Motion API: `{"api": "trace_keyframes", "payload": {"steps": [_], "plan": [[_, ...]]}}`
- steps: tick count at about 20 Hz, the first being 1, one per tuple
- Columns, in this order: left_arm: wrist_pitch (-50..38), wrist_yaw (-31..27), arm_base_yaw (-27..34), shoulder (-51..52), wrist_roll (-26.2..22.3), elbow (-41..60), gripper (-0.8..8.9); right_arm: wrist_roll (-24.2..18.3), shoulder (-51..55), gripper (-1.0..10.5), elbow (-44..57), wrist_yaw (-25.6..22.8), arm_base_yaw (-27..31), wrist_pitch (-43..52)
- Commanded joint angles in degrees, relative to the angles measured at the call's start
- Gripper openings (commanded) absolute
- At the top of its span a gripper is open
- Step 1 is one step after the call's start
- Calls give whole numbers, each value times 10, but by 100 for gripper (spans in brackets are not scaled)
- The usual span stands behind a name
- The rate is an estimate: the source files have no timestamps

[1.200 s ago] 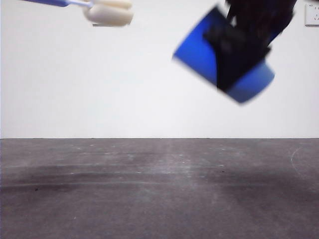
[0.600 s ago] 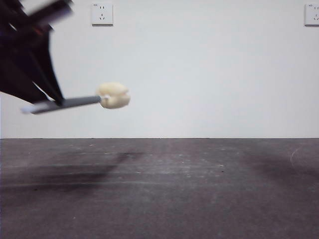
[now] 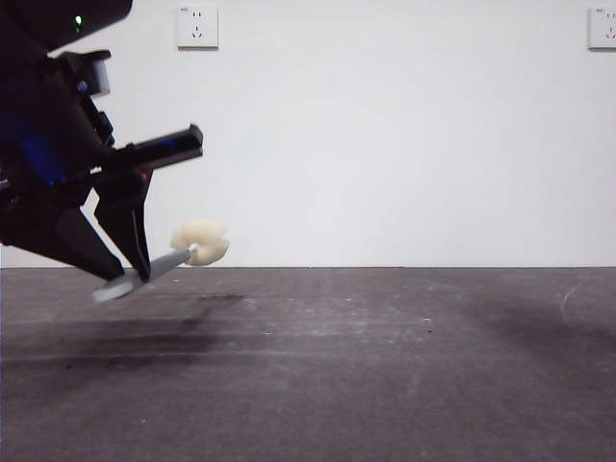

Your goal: Pick up the cup brush,pick up the cup,insert the brush into the cup,clean the cup,put the cup brush back,put the cup back to the fixed position on the table

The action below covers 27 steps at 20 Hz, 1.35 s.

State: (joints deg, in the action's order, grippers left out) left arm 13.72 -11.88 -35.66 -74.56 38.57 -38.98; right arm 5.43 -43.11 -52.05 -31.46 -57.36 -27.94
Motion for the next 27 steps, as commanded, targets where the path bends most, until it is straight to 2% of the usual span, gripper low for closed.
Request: {"api": "trace_keyframes", "payload": {"steps": [1,6,14,15,17,18,24,26,27], "plan": [[-22,-3,1,-23,-16,3,-8,12,-1,-17,-1,1,-1,4],[-41,1,0,-76,-42,3,-8,12,-1,-17,-1,1,-1,3],[-42,0,1,-92,-47,3,3,24,-12,-17,-1,11,-1,-17],[-39,2,1,-94,-53,3,24,29,-12,-17,-1,16,-1,-17],[-28,3,0,-99,-56,3,159,30,-12,-17,-1,16,-1,-17],[-25,3,0,-101,-56,3,195,30,-12,-17,-1,16,-1,-17],[-36,32,0,-101,-56,3,203,32,-12,-17,-1,17,-1,-17],[-28,45,1,-100,-56,3,337,32,-12,-17,-1,31,-1,-18],[-22,47,2,-97,-58,3,355,31,-13,-17,-1,31,-1,-18]]}}
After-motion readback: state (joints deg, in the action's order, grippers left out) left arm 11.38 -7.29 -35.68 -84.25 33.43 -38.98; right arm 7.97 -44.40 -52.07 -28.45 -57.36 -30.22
